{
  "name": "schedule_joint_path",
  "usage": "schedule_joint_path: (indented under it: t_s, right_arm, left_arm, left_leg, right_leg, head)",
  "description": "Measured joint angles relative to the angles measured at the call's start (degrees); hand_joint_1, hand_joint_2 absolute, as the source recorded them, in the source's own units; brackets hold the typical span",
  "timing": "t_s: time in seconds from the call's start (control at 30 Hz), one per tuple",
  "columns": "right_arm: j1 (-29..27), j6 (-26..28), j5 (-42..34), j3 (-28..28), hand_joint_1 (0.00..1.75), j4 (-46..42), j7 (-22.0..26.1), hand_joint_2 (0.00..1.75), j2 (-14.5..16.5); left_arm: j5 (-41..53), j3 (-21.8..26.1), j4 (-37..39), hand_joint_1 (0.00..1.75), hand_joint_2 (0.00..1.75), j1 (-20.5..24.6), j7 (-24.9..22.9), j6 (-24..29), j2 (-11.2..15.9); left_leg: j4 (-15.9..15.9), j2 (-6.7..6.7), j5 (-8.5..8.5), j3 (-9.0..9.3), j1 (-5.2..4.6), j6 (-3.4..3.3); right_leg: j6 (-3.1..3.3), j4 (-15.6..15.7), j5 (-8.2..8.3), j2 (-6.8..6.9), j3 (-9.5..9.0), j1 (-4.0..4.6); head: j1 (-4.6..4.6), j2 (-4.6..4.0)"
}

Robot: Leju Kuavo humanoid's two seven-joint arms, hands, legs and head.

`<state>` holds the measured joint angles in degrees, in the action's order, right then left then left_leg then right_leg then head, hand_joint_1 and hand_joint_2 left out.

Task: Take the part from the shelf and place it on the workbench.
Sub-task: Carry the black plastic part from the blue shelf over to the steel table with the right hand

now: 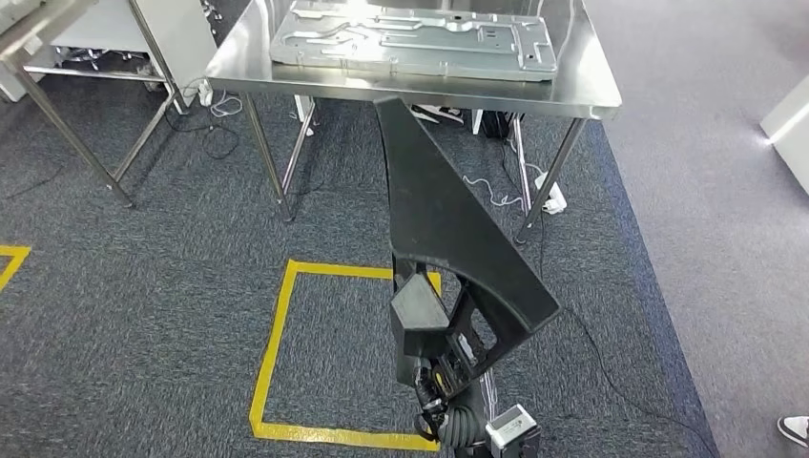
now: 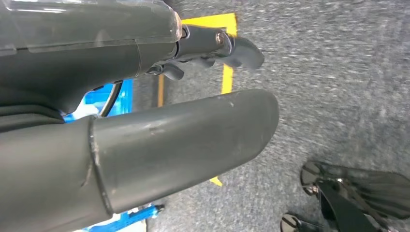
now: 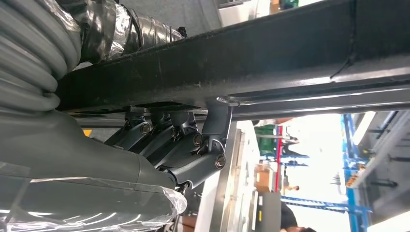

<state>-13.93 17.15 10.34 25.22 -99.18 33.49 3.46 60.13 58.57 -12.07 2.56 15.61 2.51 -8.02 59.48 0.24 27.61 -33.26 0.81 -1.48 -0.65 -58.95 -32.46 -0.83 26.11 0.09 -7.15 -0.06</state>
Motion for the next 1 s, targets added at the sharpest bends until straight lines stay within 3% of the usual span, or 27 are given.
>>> schedule_joint_path:
  t_s: [0.07, 0.13, 0.2, 0.23, 0.27, 0.33, 0.37, 0.4, 0.5, 0.53, 0.6, 0.67, 0.7, 0.73, 0.77, 0.83, 0.9, 0.93, 1.0]
  right_arm:
    - [0.1, 0.2, -0.1, 0.2, 1.75, 0.1, -0.2, 1.75, -0.2]
    - [0.2, 0.3, -0.1, 0.3, 1.75, 0.4, -0.3, 1.75, -0.3]
    - [0.2, 0.5, -0.1, 0.3, 1.75, 0.6, -0.3, 1.75, -0.5]
    - [0.1, 0.5, -0.1, 0.4, 1.75, 0.8, -0.3, 1.75, -0.5]
    - [0.1, 0.6, -0.1, 0.4, 1.75, 0.9, -0.3, 1.75, -0.6]
    - [0.1, 0.7, -0.1, 0.4, 1.75, 1.1, -0.3, 1.75, -0.7]
    - [0.1, 1.0, -0.1, 0.5, 1.75, 1.3, -0.3, 1.75, -0.7]
    - [0.0, 1.3, 0.1, 0.5, 1.75, 1.4, -0.4, 1.75, -0.8]
    - [-0.3, 2.2, 0.7, 0.6, 1.75, 1.4, -0.3, 1.75, -0.9]
    - [-0.3, 2.4, 0.8, 0.6, 1.75, 1.4, -0.3, 1.75, -0.9]
    - [-0.4, 2.5, 1.0, 0.7, 1.75, 1.3, -0.3, 1.75, -0.9]
    - [-0.4, 2.7, 1.1, 0.7, 1.75, 1.3, -0.3, 1.75, -1.0]
    - [-0.4, 2.9, 1.3, 0.7, 1.75, 1.3, -0.4, 1.75, -1.0]
    - [-0.4, 3.3, 1.8, 0.7, 1.75, 1.3, -0.5, 1.75, -1.0]
    - [-0.5, 4.1, 2.6, 0.7, 1.75, 1.2, -0.8, 1.75, -1.0]
    - [-0.9, 6.4, 5.2, 0.6, 1.75, 0.7, -1.9, 1.75, -0.9]
    - [-1.7, 9.2, 8.8, 0.4, 1.75, -0.3, -3.2, 1.75, -0.6]
    - [-2.1, 10.4, 10.6, 0.1, 1.75, -1.1, -4.0, 1.75, -0.4]
    - [-3.0, 12.2, 13.8, -0.5, 1.75, -2.9, -5.4, 1.75, -0.1]
  left_arm:
    - [0.2, 0.3, 0.0, 0.0, 0.0, -0.1, -0.1, 0.0, 0.0]
    - [0.2, 0.5, 0.0, 0.0, 0.0, -0.1, -0.1, 0.0, 0.1]
    - [0.2, 0.6, 0.0, 0.0, 0.0, -0.2, -0.2, 0.0, 0.1]
    - [0.2, 0.6, 0.0, 0.0, 0.0, -0.2, -0.2, 0.0, 0.1]
    - [0.2, 0.6, 0.0, 0.0, 0.0, -0.3, -0.2, 0.0, 0.1]
    - [0.2, 0.7, 0.0, 0.0, 0.0, -0.3, -0.3, -0.1, 0.1]
    - [0.2, 0.8, 0.0, 0.0, 0.0, -0.2, -0.3, -0.2, 0.1]
    - [0.2, 0.9, 0.0, 0.0, 0.0, -0.1, -0.3, -0.2, 0.1]
    - [0.2, 1.0, 0.0, 0.0, 0.0, 0.1, -0.6, -0.3, 0.1]
    - [0.1, 1.1, 0.0, 0.0, 0.0, 0.2, -0.6, -0.3, 0.1]
    - [0.1, 1.1, 0.0, 0.0, 0.0, 0.3, -0.7, -0.3, 0.2]
    - [0.1, 1.1, 0.0, 0.0, 0.0, 0.2, -0.7, -0.3, 0.2]
    - [0.1, 1.1, 0.0, 0.0, 0.0, 0.1, -0.7, -0.3, 0.3]
    - [0.1, 1.3, 0.0, 0.0, 0.0, 0.0, -0.7, -0.3, 0.3]
    - [0.1, 1.4, 0.0, 0.0, 0.0, -0.1, -0.8, -0.3, 0.4]
    - [0.0, 1.9, 0.0, 0.0, 0.0, -0.3, -0.9, -0.3, 0.5]
    - [-0.1, 2.3, 0.0, 0.0, 0.0, -0.3, -0.9, -0.3, 0.6]
    - [-0.2, 2.4, 0.0, 0.0, 0.0, -0.3, -0.9, -0.3, 0.6]
    - [-0.3, 2.8, 0.0, 0.0, 0.0, -0.3, -1.0, -0.4, 0.7]
  left_leg:
    - [-1.0, 0.02, 0.46, 1.46, 0.31, -0.57]
    - [-1.6, 0.02, 1.21, 2.75, 0.33, -0.83]
    - [-1.7, -0.08, 2.35, 4.26, 0.36, -0.76]
    - [-1.8, -0.12, 3.05, 5.22, 0.37, -0.69]
    - [-1.8, -0.14, 3.79, 6.26, 0.39, -0.58]
    - [-1.9, -0.15, 5.26, 7.98, 0.39, -0.22]
    - [-2.0, -0.17, 5.91, 8.5, 0.37, 0.11]
    - [-2.2, -0.15, 6.37, 8.96, 0.35, 0.5]
    - [-1.4, -0.08, 6.03, 9.9, 0.37, 1.64]
    - [0.6, -0.09, 5.64, 9.22, 0.39, 1.83]
    - [7.3, -0.11, 6.44, 5.32, 0.5, 2.0]
    - [13.6, -0.13, 9.91, 0.21, 0.47, 2.19]
    - [15.0, -0.13, 11.44, -1.64, 0.45, 2.23]
    - [14.9, -0.13, 11.88, -2.83, 0.44, 2.19]
    - [13.3, -0.13, 10.81, -3.25, 0.44, 2.13]
    - [6.7, -0.12, 4.8, -2.64, 0.41, 1.82]
    - [2.1, -0.11, 0.29, -2.23, 0.09, 1.34]
    - [1.4, -0.14, -0.6, -2.31, -0.07, 0.97]
    - [1.2, -0.26, -0.68, -2.01, -0.13, 0.25]
  right_leg:
    - [-0.66, -4.9, 0.0, 0.25, 2.94, -0.16]
    - [-1.22, -11.6, -1.91, 0.44, 8.02, -0.49]
    - [-1.56, -14.9, -3.62, 0.49, 12.2, -0.8]
    - [-1.61, -14.1, -3.02, 0.52, 13.15, -0.91]
    - [-1.54, -11.8, -1.06, 0.56, 13.32, -0.98]
    - [-1.04, -5.5, 5.15, 0.75, 12.82, -0.82]
    - [-0.63, -3.3, 7.21, 0.84, 12.56, -0.58]
    - [-0.23, -2.2, 8.32, 0.88, 12.45, -0.3]
    - [1.07, -1.3, 7.54, 0.63, 11.11, -0.05]
    - [1.51, -0.8, 7.24, 0.58, 10.25, -0.16]
    - [2.18, 0.0, 6.49, 0.58, 8.62, -0.27]
    - [2.54, 0.2, 5.39, 0.48, 7.29, -0.2]
    - [2.58, 0.2, 4.82, 0.34, 6.59, -0.14]
    - [2.57, 0.2, 4.18, 0.18, 5.74, -0.1]
    - [2.5, 0.2, 3.53, 0.04, 4.83, -0.07]
    - [2.2, 0.2, 2.16, -0.07, 3.1, -0.05]
    - [1.63, 0.1, 1.07, -0.09, 2.16, 0.04]
    - [1.29, 0.0, 0.74, -0.12, 1.97, 0.08]
    - [0.62, -0.3, 0.5, -0.13, 1.75, 0.13]
  head:
    - [-0.03, -0.01]
    - [-0.05, -0.01]
    - [-0.05, -0.01]
    - [-0.05, -0.01]
    - [-0.05, -0.01]
    - [-0.03, -0.01]
    - [0.01, -0.01]
    - [0.03, -0.01]
    - [0.04, -0.01]
    - [0.05, -0.01]
    - [0.07, -0.01]
    - [0.08, -0.01]
    - [0.08, -0.01]
    - [0.09, -0.01]
    - [0.09, -0.01]
    - [0.09, -0.01]
    - [0.09, -0.01]
    - [0.09, -0.01]
    - [0.08, -0.01]
